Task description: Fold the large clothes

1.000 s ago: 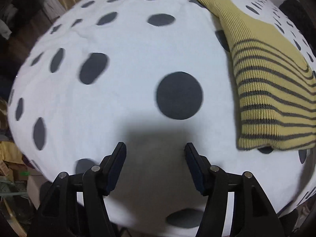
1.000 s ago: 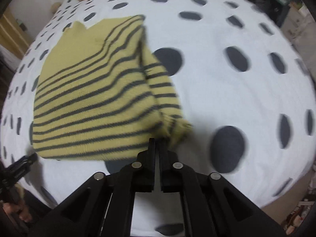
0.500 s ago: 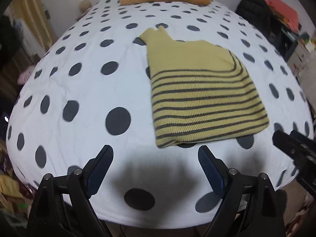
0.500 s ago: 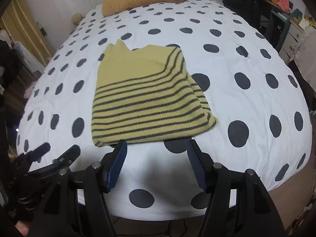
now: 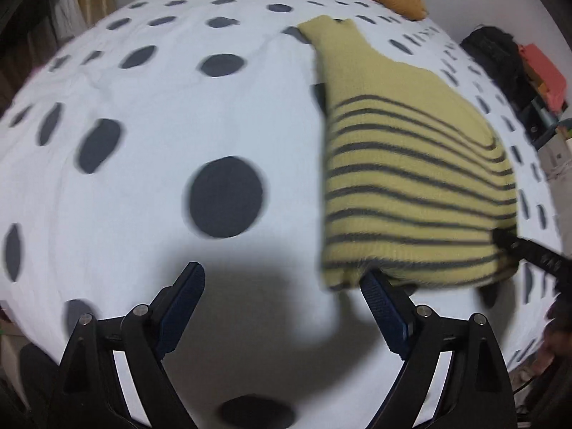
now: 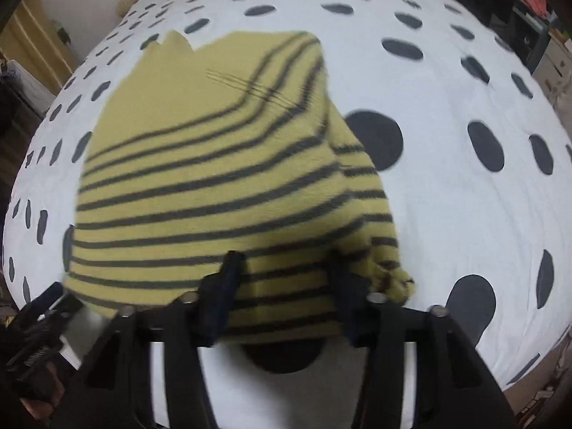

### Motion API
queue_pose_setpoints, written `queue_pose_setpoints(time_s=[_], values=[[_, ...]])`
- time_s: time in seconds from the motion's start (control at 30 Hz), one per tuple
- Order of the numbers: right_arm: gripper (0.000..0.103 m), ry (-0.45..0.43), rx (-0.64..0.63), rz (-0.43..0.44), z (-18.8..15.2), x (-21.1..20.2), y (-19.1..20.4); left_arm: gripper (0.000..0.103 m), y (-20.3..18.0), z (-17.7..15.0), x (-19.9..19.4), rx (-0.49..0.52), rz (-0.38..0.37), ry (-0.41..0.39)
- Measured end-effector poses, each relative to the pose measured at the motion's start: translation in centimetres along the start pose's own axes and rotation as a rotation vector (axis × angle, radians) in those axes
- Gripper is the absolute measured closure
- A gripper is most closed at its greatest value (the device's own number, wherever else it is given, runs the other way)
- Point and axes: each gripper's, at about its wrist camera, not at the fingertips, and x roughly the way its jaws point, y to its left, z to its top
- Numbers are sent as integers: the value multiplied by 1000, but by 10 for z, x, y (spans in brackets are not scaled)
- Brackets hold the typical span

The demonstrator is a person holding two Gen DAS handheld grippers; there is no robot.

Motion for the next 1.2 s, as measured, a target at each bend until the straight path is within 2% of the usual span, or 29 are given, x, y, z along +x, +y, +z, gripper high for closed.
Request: queue_pose_setpoints(time_s=[0.03, 0.07, 0.13, 0.2, 0.23, 0.3, 0.37, 0.43, 0.47, 0.53, 0.57, 0.6, 0.63, 0.67, 0.73, 0.8, 0.87, 0.93, 1.03, 1.2], values=[[59, -6, 3, 13, -1, -3, -5, 18, 10, -5, -6, -7, 83, -14], [60, -10, 0, 0, -1, -7, -9, 18, 26, -9, -11, -38, 114, -16], [62, -6, 15, -13, -2, -16, -11, 19, 56, -14, -15, -125, 78, 19], [61, -49, 55, 8, -3, -33, -9, 19, 72, -12, -23, -173, 37, 12], [60, -88, 57, 47, -4, -44, -3, 19, 71, -8, -29, -173, 16, -10], [60, -136, 40, 191, -6, -59, 16, 18, 58, 1, -40, -138, -21, -49], [60, -128, 19, 347, -8, -60, 39, 17, 42, 12, -47, -99, -34, -82], [60, -99, -6, 409, -14, -50, 62, 17, 32, 18, -55, -97, -42, -104], [61, -61, -46, 390, -18, -38, 77, 17, 30, 20, -57, -97, -42, -111], [68, 72, -139, 246, -32, -7, 98, 17, 32, 23, -59, -99, -39, -112], [75, 121, -161, 190, -40, 5, 100, 17, 36, 23, -60, -98, -33, -105], [76, 171, -156, 136, -50, 13, 96, 17, 37, 13, -66, -103, -23, -105], [76, 174, -141, 103, -56, 11, 90, 17, 43, 11, -66, -111, -16, -102], [76, 142, -123, 122, -60, 3, 87, 17, 49, 9, -65, -129, -8, -89], [76, 52, -111, 222, -58, -20, 92, 17, 60, 4, -62, -181, -24, -63], [76, -50, -150, 296, -48, -41, 112, 17, 68, 2, -61, -221, -40, -47], [76, -102, -211, 313, -34, -42, 140, 17, 72, 2, -64, -223, -39, -48], [76, -66, -233, 290, -27, -21, 158, 17, 73, 2, -69, -218, -32, -60], [78, 63, -206, 258, -34, 19, 155, 17, 75, 1, -71, -220, -45, -46], [79, 132, -220, 230, -67, -8, 131, 17, 59, 2, -70, -196, -72, -9]])
